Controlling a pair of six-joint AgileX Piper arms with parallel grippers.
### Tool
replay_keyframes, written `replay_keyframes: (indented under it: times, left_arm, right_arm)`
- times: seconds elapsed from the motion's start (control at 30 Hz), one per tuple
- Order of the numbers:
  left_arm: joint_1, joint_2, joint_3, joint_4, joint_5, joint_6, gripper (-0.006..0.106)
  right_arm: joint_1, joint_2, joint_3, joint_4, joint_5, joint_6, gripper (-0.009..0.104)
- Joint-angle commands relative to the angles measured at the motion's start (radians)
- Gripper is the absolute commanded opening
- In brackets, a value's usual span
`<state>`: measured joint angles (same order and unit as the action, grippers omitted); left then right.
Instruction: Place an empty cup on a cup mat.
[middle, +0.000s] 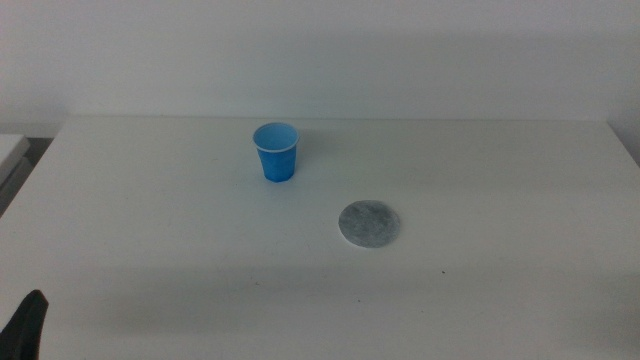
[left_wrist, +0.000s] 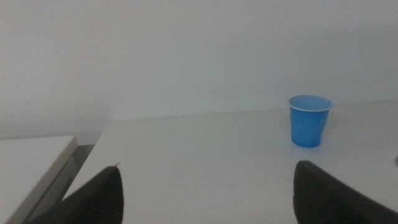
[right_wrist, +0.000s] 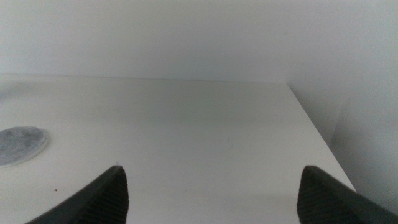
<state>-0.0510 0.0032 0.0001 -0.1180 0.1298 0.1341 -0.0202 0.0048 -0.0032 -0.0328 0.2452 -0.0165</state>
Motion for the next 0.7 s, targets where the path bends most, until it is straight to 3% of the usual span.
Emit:
replay_keyframes:
  times: [0.0, 0.4, 0.6, 0.67]
  left_arm:
    - [0.003, -0.003, 0.0, -0.011, -0.014, 0.001, 0.094]
    - [0.001, 0.777, -0.932, -0.03, 0.674, -0.001, 0.094]
    - [-0.016, 1.184, -1.306, -0.057, 0.789, 0.033, 0.094]
    - [-0.039, 1.309, -1.421, -0.031, 0.845, 0.004, 0.094]
  right_arm:
    - [0.002, -0.005, 0.003, -0.005, -0.006, -0.004, 0.093]
    - [0.002, -0.005, 0.003, -0.005, -0.006, -0.004, 0.093]
    - [0.002, -0.005, 0.003, -0.005, -0.006, -0.004, 0.093]
    - [0.002, -0.005, 0.003, -0.005, -0.006, -0.004, 0.093]
